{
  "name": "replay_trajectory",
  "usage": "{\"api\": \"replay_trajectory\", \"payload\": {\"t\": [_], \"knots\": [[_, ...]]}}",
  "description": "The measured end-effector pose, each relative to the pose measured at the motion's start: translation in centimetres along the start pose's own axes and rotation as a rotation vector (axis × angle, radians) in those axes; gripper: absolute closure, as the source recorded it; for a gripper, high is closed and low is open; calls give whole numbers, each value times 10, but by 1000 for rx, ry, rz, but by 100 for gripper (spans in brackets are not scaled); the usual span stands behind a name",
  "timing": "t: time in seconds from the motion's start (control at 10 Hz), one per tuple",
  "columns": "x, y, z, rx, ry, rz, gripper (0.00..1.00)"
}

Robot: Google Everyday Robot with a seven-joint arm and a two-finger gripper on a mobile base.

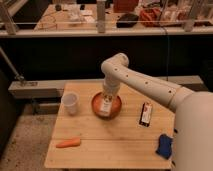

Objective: Place the bottle in the ceramic bowl

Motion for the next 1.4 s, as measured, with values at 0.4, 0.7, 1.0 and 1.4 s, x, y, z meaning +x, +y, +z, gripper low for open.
{"api": "replay_trajectory", "payload": {"t": [0.4, 0.7, 1.0, 1.4], "knots": [[1, 0, 0, -1, -4, -7, 66], [2, 0, 0, -1, -8, -13, 60], [2, -1, 1, -1, -12, -18, 60], [3, -1, 2, -1, -16, -24, 60]]}}
